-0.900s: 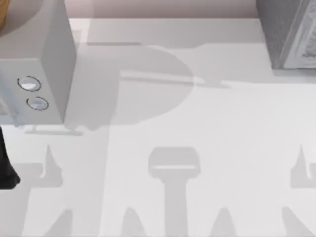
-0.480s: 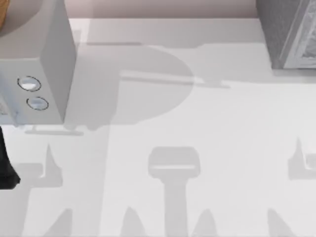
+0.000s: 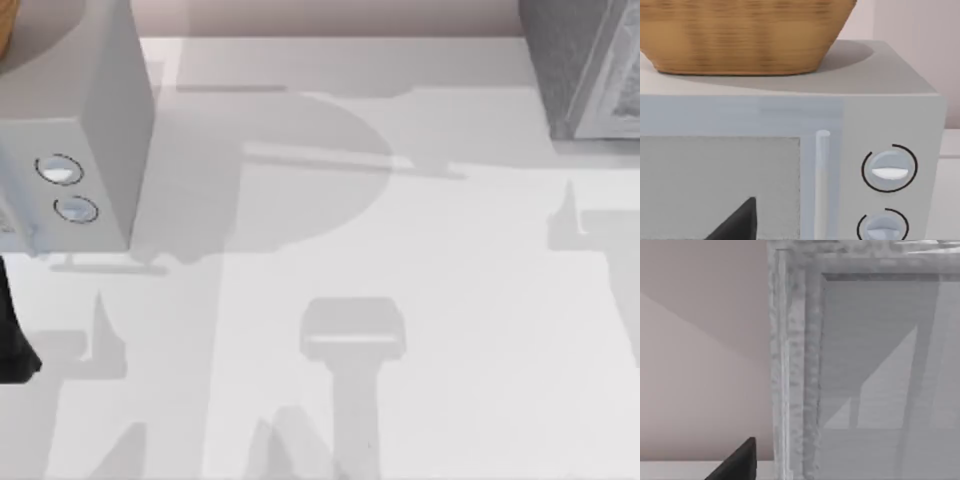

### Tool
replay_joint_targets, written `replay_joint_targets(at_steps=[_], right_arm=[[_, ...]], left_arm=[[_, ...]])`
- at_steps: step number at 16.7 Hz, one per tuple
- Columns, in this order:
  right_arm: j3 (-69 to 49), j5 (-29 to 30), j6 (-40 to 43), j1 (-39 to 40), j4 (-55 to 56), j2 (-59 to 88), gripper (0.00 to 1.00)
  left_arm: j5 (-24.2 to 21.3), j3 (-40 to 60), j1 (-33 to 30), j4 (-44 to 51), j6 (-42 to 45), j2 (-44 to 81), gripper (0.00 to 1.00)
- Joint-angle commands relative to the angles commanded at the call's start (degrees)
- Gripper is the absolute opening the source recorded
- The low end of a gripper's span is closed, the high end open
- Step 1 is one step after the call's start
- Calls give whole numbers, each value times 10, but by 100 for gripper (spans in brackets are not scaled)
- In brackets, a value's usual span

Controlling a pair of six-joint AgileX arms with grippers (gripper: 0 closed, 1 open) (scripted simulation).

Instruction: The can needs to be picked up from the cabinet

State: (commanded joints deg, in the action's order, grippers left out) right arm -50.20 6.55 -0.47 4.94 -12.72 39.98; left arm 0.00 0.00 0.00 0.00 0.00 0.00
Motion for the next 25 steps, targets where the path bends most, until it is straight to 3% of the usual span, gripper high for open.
replay_joint_targets(at_steps=[6, 11, 18, 25], right_arm=[[-328, 33, -4, 34, -68, 229, 100], [-478, 46, -4, 54, -106, 346, 100], [-492, 47, -4, 53, -109, 359, 100], [-409, 30, -2, 31, -30, 349, 100]], left_arm=[[0, 0, 0, 0, 0, 0, 100], [0, 0, 0, 0, 0, 0, 100], [0, 0, 0, 0, 0, 0, 100], [0, 0, 0, 0, 0, 0, 100]])
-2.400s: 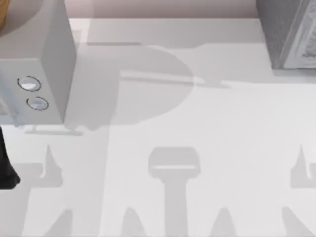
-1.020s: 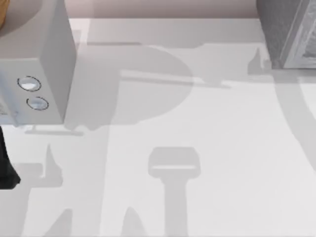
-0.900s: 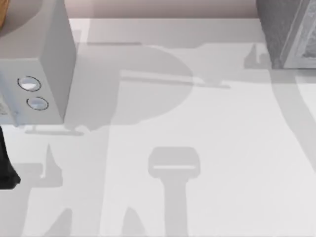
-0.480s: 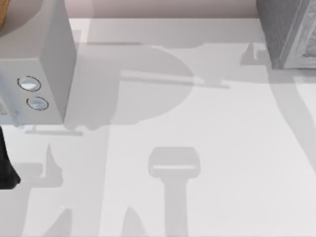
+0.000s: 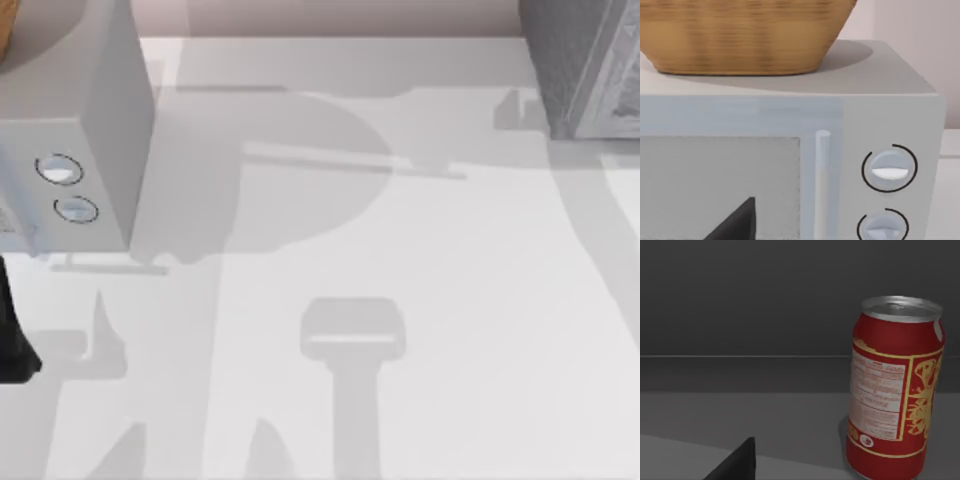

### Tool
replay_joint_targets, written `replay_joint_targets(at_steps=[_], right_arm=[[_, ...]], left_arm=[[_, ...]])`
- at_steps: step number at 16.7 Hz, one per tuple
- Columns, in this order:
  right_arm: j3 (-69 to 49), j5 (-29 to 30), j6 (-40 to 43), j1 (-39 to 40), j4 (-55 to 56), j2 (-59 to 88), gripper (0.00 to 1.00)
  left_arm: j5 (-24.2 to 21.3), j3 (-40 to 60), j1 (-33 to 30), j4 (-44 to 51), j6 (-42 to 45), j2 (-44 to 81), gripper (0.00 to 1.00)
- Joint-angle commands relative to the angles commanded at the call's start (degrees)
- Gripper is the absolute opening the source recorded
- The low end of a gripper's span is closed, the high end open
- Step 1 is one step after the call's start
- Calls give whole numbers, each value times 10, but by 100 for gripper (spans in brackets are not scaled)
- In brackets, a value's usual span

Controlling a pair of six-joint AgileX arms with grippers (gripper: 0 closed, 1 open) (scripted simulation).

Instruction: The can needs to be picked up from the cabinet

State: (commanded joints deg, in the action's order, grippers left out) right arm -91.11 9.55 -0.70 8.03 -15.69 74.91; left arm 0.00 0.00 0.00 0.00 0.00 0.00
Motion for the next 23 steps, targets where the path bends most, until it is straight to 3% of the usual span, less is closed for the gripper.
replay_joint_targets(at_steps=[17, 23], right_arm=[[-99, -17, 0, -19, 21, 121, 100], [-99, -17, 0, -19, 21, 121, 55]], left_arm=[[0, 0, 0, 0, 0, 0, 100], [0, 0, 0, 0, 0, 0, 100]])
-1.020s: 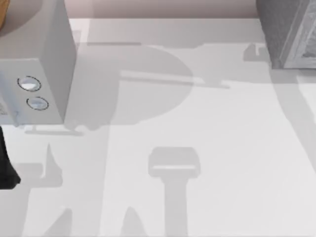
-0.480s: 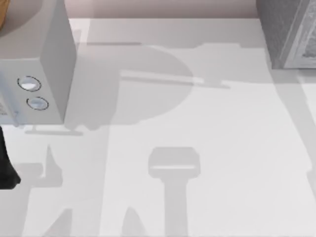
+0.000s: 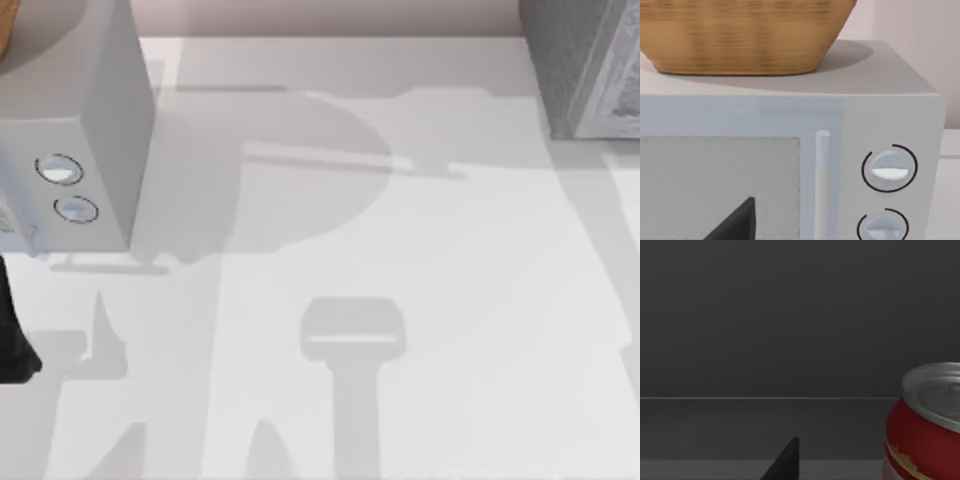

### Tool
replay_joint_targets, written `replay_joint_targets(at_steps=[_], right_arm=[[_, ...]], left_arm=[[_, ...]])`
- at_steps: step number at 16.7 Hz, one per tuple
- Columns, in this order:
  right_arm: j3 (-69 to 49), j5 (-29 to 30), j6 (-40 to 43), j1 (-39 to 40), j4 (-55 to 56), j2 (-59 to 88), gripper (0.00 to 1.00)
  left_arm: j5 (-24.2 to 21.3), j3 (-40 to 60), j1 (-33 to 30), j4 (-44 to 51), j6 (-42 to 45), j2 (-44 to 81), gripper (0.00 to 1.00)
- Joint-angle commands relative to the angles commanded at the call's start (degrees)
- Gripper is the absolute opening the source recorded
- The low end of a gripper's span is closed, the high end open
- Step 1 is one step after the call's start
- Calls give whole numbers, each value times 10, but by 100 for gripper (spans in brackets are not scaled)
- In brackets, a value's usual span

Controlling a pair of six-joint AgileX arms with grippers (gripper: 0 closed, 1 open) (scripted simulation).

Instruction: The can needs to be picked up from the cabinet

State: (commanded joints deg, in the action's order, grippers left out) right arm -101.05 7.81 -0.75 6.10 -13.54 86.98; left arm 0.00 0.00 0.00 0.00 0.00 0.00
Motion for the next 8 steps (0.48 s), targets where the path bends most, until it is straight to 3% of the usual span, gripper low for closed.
replay_joint_targets(at_steps=[7, 8], right_arm=[[0, 0, 0, 0, 0, 0, 2], [0, 0, 0, 0, 0, 0, 0]], left_arm=[[0, 0, 0, 0, 0, 0, 100], [0, 0, 0, 0, 0, 0, 100]])
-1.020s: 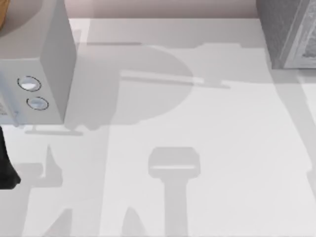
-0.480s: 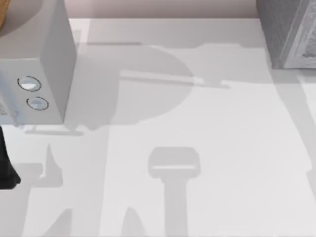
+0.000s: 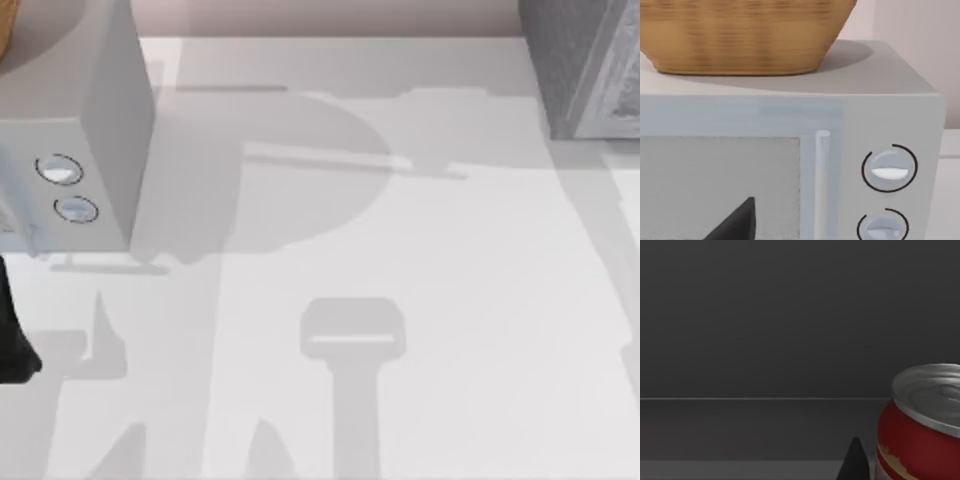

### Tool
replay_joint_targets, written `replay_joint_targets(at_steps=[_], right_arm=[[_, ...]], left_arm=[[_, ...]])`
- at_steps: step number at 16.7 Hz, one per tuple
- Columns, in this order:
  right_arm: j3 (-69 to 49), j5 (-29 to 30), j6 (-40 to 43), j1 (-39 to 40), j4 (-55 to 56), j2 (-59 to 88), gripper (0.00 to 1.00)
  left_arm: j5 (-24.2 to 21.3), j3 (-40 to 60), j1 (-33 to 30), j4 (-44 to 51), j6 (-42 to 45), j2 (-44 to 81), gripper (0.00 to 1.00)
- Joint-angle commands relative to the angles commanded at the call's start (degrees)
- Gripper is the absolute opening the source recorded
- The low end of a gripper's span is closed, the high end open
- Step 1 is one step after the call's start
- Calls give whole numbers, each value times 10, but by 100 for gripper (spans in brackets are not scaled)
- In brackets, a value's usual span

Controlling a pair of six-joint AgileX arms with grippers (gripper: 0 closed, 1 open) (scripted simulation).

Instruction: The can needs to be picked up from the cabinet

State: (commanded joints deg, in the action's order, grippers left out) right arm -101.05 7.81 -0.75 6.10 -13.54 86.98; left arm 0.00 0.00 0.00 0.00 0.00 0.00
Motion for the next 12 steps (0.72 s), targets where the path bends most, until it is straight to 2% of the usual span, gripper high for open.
replay_joint_targets(at_steps=[9, 12], right_arm=[[0, 1, -1, 1, -2, -2, 0], [-8, 16, 1, 18, -42, -40, 0]], left_arm=[[0, 0, 0, 0, 0, 0, 100], [0, 0, 0, 0, 0, 0, 100]])
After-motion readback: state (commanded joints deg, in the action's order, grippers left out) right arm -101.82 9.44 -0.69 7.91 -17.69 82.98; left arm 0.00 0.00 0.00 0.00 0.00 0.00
